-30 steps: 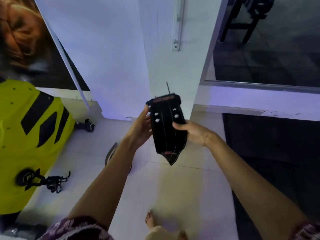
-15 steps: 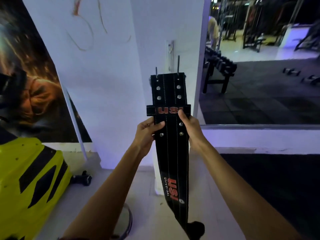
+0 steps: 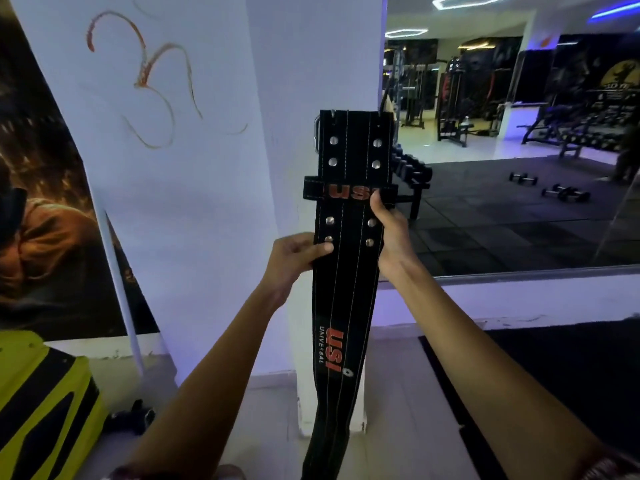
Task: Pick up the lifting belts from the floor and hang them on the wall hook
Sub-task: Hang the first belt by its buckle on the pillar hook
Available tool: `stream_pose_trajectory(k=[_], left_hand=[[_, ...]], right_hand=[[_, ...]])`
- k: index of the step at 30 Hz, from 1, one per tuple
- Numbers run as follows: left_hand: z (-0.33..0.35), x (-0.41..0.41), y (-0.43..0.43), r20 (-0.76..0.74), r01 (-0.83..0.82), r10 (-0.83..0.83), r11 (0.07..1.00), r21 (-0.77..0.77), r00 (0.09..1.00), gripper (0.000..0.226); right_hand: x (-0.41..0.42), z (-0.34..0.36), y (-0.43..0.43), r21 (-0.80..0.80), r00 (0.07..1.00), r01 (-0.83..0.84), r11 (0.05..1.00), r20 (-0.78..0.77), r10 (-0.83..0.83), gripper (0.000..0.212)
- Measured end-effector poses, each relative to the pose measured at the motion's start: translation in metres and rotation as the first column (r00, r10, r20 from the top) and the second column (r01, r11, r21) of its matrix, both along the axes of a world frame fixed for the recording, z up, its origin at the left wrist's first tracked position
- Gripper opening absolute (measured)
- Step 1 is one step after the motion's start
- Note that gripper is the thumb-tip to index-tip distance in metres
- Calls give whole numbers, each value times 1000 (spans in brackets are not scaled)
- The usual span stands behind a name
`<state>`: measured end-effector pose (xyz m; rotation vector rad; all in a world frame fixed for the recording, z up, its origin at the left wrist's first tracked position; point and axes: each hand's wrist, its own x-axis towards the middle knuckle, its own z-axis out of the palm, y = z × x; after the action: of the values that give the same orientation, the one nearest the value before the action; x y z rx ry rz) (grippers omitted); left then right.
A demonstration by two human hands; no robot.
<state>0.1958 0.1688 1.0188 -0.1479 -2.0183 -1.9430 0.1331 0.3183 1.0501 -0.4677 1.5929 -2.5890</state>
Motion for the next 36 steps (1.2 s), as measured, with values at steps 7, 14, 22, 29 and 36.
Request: stream_pose_trajectory(k=[7, 14, 22, 29, 36], left_hand=[[-76, 32, 1, 273, 115, -37, 954, -276, 961, 18], [60, 11, 29, -114, -77, 105, 971, 227, 988, 24], [75, -1, 30, -111, -129, 189, 905, 405, 976, 12], [64, -2, 43, -119, -113, 174, 909, 401, 978, 10], [70, 2, 36, -155, -103, 176, 913, 395, 972, 8]], right_hand=[[-6, 16, 10, 14, 1000, -11, 1000, 5, 11, 55], [8, 15, 8, 164, 983, -85, 983, -145, 109, 49], [20, -100, 40, 473, 987, -73, 878, -93, 131, 44], [23, -57, 33, 320, 983, -31, 947, -164, 88, 21], [42, -136, 52, 647, 966, -206, 734, 14, 259, 27]])
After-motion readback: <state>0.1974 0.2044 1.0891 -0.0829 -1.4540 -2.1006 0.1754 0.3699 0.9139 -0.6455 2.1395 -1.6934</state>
